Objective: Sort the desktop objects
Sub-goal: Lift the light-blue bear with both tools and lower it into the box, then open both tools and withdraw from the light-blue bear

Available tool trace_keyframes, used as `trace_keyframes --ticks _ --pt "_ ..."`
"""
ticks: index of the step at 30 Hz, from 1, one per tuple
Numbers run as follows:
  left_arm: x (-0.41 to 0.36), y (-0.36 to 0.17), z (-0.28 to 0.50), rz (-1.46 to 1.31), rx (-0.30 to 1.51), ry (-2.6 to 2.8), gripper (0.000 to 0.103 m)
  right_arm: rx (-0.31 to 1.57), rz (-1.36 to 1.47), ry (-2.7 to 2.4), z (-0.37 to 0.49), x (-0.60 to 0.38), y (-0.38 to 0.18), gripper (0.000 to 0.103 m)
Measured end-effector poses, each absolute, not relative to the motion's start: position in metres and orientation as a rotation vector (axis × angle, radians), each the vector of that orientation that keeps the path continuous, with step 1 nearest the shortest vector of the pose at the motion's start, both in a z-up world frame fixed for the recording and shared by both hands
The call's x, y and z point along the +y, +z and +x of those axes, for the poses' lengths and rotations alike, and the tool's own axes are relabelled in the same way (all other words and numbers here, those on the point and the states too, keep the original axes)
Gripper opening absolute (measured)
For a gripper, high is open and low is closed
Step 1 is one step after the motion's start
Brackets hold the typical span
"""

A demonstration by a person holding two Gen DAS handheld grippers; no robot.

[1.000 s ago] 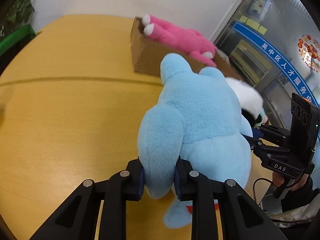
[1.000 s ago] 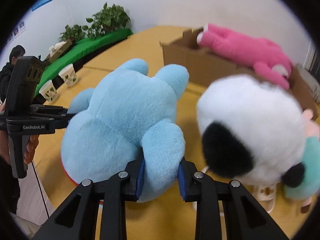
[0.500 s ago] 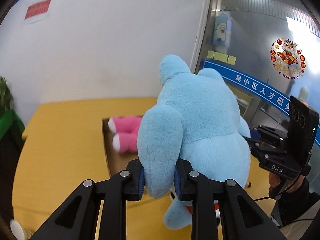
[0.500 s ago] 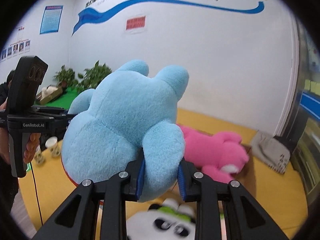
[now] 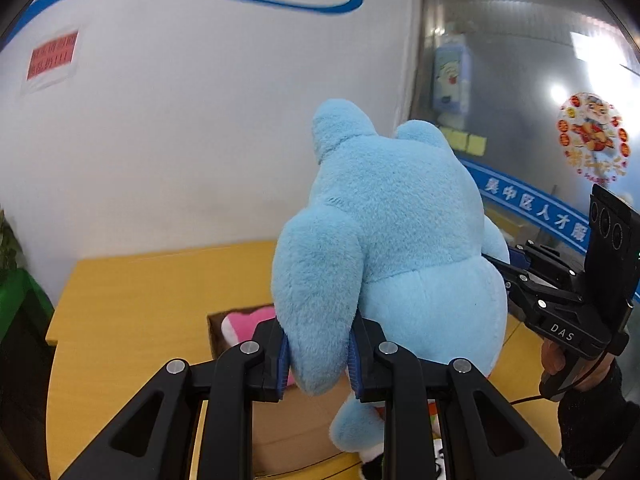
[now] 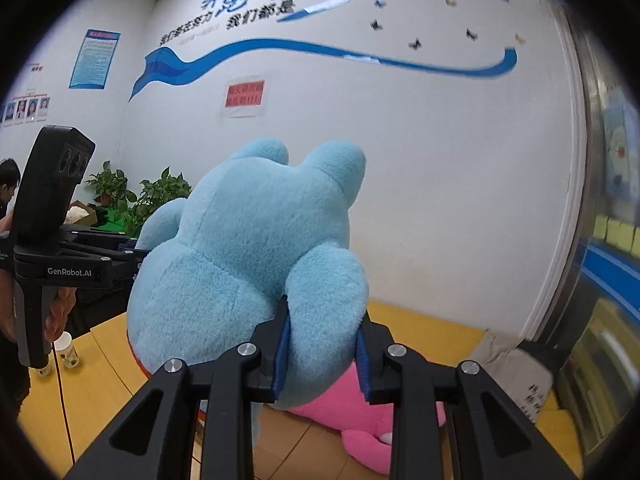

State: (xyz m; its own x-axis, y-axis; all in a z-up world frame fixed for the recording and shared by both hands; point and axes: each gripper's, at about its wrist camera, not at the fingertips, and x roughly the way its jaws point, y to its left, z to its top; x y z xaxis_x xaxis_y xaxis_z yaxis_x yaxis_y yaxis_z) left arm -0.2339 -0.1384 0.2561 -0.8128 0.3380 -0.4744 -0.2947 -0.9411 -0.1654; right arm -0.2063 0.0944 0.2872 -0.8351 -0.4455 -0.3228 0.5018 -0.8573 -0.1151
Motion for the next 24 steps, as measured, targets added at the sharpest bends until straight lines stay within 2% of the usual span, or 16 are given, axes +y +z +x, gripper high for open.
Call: trace_keyframes --ticks 6,12,17,24 --pt "-0.154 0.149 -0.302 -1.123 -0.21 2.65 0.024 0.198 0.686 -2.479 -0.286 0.072 0.186 0.026" --pt "-0.165 0.056 -0.336 -1.442 -0.269 2.6 0.023 0.276 1.052 -2.292 -0.336 0.037 0.062 0.026" --pt "-0.16 0.038 -0.33 -1.506 -0.254 2.583 0.023 0.285 1.291 -2.142 -0.351 0.016 0.002 0.026" --pt "-0.169 0.029 -0.32 -1.53 -0.211 2.587 0.024 0.275 1.398 -2.092 -0.361 0.007 -0.002 0.031"
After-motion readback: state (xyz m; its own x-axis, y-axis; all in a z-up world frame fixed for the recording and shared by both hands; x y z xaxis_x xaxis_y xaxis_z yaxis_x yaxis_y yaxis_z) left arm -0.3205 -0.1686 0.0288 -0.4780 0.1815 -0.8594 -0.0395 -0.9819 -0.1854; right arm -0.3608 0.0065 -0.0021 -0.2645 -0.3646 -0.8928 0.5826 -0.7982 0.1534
